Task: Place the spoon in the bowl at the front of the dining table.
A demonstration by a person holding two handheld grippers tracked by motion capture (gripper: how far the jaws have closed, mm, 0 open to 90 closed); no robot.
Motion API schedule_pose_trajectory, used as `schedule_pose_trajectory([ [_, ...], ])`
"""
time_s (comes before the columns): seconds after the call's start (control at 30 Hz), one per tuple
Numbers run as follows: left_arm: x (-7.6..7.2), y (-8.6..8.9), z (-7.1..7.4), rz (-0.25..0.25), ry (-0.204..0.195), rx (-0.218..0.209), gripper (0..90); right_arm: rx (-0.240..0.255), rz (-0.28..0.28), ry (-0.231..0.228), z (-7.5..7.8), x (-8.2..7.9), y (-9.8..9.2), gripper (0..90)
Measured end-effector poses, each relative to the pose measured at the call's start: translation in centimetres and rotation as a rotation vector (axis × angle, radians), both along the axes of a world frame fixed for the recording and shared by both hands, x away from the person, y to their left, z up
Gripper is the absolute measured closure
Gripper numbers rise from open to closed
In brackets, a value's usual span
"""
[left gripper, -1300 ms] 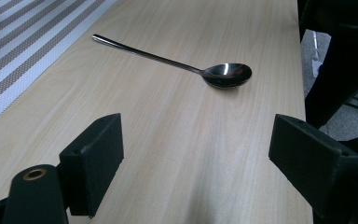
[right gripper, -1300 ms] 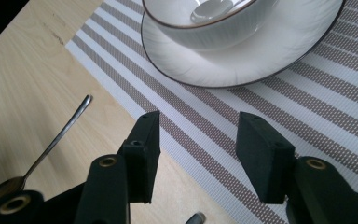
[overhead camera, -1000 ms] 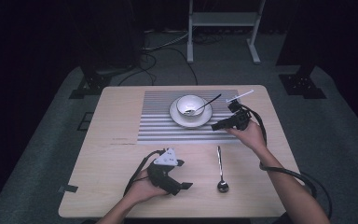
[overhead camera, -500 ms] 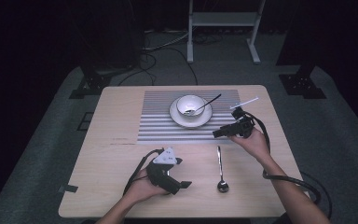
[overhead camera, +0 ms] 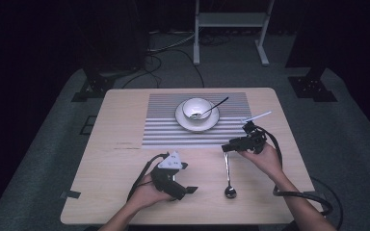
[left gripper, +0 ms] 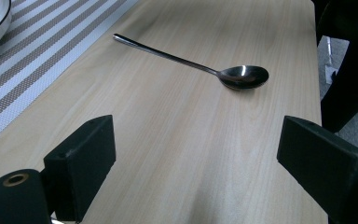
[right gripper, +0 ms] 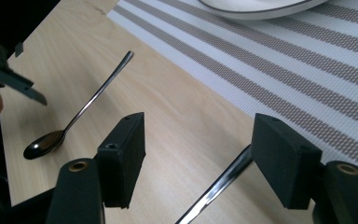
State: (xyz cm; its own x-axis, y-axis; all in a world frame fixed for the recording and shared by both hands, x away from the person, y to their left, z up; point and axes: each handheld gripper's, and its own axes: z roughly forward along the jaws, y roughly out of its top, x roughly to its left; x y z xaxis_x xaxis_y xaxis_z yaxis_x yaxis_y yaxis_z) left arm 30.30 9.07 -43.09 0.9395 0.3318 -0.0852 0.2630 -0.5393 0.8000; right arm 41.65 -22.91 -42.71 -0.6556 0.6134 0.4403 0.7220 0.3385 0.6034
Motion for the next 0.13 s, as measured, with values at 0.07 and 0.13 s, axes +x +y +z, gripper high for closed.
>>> schedule_pose_trajectory([
  [0.07, -0.04, -0.05, 0.03, -0.005, -0.004, 0.005, 10.5, 0.007, 0.005, -0.007, 0.01, -0.59, 0.07, 33.9],
  [0.13, -0.06, -0.1, 0.07, -0.005, -0.005, 0.002, 10.5, 0.002, 0.011, -0.011, -0.02, -1.03, 0.14, 32.8],
])
